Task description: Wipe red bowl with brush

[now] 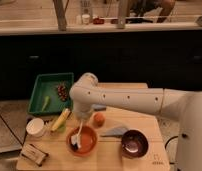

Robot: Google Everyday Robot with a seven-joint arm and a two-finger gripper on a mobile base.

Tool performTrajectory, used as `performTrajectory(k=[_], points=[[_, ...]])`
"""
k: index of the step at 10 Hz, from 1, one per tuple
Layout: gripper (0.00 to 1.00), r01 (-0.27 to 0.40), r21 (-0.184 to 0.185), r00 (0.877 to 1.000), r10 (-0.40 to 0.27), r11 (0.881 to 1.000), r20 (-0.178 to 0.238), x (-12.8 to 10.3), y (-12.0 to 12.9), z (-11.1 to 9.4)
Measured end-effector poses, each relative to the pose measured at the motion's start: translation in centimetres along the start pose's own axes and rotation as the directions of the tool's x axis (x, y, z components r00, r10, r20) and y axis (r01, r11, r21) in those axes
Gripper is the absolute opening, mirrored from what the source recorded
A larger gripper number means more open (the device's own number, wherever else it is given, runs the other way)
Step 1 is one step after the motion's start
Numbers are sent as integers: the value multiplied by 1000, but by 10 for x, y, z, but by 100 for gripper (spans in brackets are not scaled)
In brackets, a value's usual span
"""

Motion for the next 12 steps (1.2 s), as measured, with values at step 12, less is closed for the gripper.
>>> performTrajectory(k=[12], points=[[0,-103,-61,994,102,993,-29,35,-3,20]])
